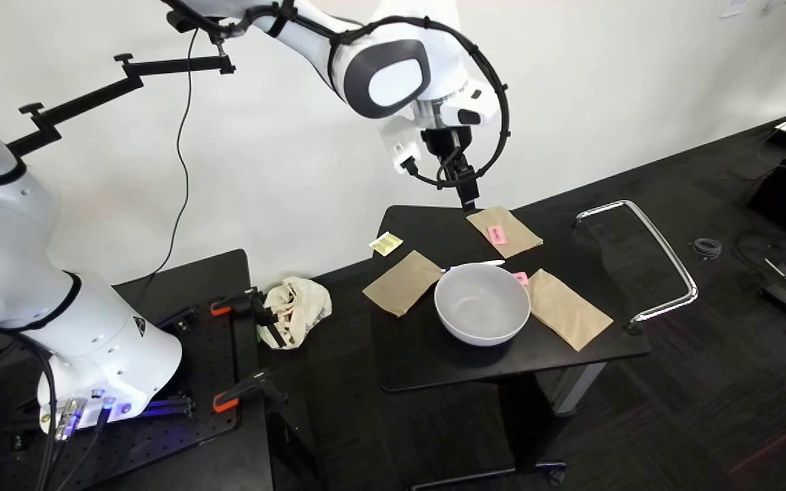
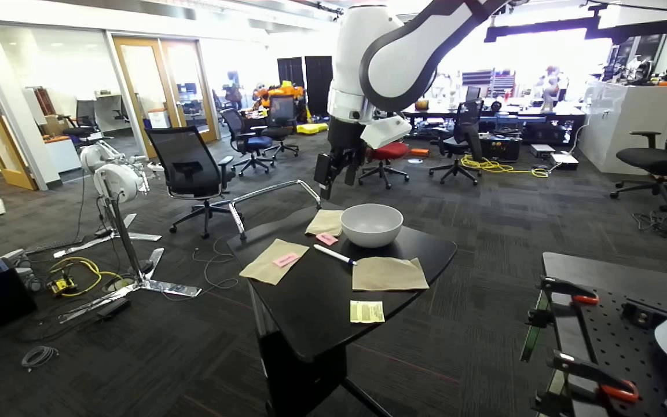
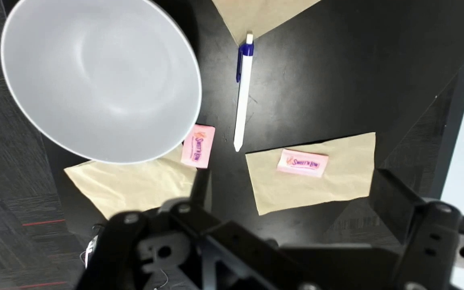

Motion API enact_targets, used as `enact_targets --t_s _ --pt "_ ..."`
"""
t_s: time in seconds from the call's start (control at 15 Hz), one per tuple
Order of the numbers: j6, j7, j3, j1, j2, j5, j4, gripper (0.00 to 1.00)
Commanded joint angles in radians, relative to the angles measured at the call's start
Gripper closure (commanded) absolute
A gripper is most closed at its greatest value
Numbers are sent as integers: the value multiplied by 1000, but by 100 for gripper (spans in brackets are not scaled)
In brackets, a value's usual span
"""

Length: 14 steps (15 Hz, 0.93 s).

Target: Put the pen in the bowl

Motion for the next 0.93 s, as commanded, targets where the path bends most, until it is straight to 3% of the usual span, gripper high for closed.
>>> enact_targets --t_s 0.0,0.47,0.87 --pt "32 22 -25 25 73 -7 42 0" --pt "98 32 -42 49 172 5 50 0" --pt "86 -5 -36 42 170 12 39 0"
